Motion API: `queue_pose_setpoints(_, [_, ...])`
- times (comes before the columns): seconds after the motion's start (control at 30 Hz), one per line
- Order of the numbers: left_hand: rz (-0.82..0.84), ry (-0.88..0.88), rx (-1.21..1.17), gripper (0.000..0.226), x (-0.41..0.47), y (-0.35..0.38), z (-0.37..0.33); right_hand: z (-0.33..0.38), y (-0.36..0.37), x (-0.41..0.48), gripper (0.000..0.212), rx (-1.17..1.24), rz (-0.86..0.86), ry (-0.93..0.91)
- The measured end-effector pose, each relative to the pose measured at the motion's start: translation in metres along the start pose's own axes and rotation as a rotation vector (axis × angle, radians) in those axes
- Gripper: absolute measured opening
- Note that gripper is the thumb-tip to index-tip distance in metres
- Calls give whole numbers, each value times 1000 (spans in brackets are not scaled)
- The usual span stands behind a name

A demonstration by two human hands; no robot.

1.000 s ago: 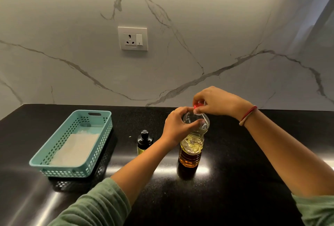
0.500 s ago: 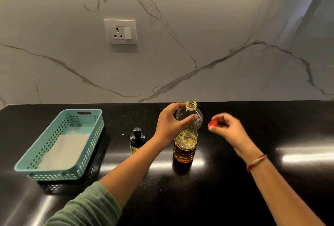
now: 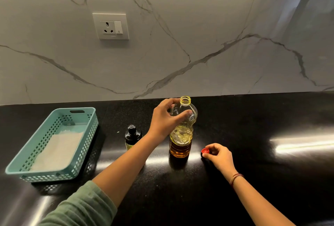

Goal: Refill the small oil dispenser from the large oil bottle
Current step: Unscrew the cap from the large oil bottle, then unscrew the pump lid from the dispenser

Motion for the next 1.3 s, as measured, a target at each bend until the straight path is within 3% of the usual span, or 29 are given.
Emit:
queue_pose_setpoints(0.37, [21,-15,5,42,1,0,-3,-17,0,9,57,-169,3,10])
queue_pose_setpoints(0.43, [35,1,28,45,0,-1,-4,-11,1,2,53,-151,-71,-29])
queue_pose_setpoints(0.57, [-66,55,127,68,-4,-15,-4,15,9,-30,22,-20,-169,-159])
queue_pose_setpoints(0.7, [-373,167,146,30,-28,-46,2,52,36,-74,12,75,96,-321])
queue_pose_setpoints(0.8, [-495,29,128,37,-55,-66,28,93,62,-95,4,24,301,-486])
queue_pose_setpoints(0.9, [-446,-153,197,51,-75,-81,64,142,88,-96,8,-27,334,-645])
queue_pose_setpoints(0.97, [-338,-259,250,65,-83,-85,83,173,103,-84,23,-148,318,-703])
queue_pose_setpoints(1.03, [-257,-312,286,77,-86,-85,94,199,119,-66,44,-379,291,-683])
queue_pose_setpoints(1.1, [-197,-342,307,80,-85,-82,101,220,131,-49,52,-593,286,-622])
queue_pose_setpoints(1.3, [-204,-360,230,47,-74,-81,114,246,153,-32,34,-710,340,-546])
Point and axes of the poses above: each hand's wrist, its own x-axis towards the middle knuckle, its own y-axis out of the palm, z = x × y, the point moved 2 cm from there along x, towards the middle knuckle, and after that the axes turned 5 degrees about x, right-handed, at the moved point
